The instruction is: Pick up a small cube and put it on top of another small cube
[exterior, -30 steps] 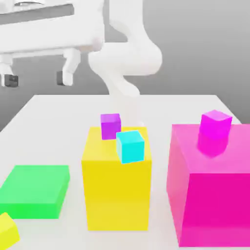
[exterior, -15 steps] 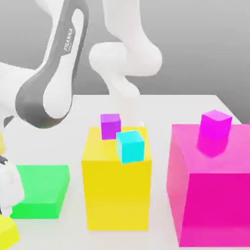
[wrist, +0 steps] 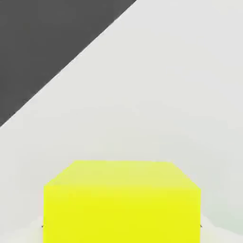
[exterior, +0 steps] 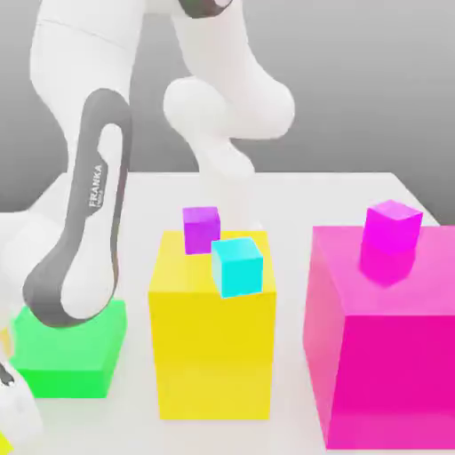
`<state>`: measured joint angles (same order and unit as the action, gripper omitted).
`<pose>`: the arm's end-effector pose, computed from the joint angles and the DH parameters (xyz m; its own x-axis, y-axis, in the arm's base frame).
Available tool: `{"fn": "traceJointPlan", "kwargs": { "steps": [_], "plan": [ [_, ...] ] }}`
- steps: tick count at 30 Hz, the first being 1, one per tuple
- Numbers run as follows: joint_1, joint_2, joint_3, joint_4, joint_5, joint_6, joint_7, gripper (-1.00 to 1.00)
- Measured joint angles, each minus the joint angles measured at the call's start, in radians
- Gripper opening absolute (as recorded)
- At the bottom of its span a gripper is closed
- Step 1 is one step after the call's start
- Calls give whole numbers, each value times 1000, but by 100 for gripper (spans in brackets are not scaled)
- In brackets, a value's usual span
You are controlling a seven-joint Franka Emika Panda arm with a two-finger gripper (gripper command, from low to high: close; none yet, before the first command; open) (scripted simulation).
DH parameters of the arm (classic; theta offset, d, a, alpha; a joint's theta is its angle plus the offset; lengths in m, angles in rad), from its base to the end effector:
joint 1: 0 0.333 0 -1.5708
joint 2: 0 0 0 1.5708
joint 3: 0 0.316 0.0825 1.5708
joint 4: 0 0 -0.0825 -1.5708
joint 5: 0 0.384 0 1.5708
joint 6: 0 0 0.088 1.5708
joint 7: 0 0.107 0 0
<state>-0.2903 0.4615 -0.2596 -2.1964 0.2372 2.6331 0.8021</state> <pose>0.4670 -0.2972 0.1773 0.0369 -0.9993 0.0002 -0.9993 -0.0369 -0.0006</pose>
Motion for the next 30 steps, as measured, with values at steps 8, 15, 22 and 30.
{"fn": "traceJointPlan", "kwargs": {
  "steps": [8,15,22,30],
  "plan": [
    [75,-286,10,-97,-47,-185,60,-100],
    [143,-542,48,-191,-102,-338,129,-100],
    [161,-797,123,-284,-161,-492,203,-100],
    [173,-1085,226,-390,-212,-670,278,-100]
  ]
}}
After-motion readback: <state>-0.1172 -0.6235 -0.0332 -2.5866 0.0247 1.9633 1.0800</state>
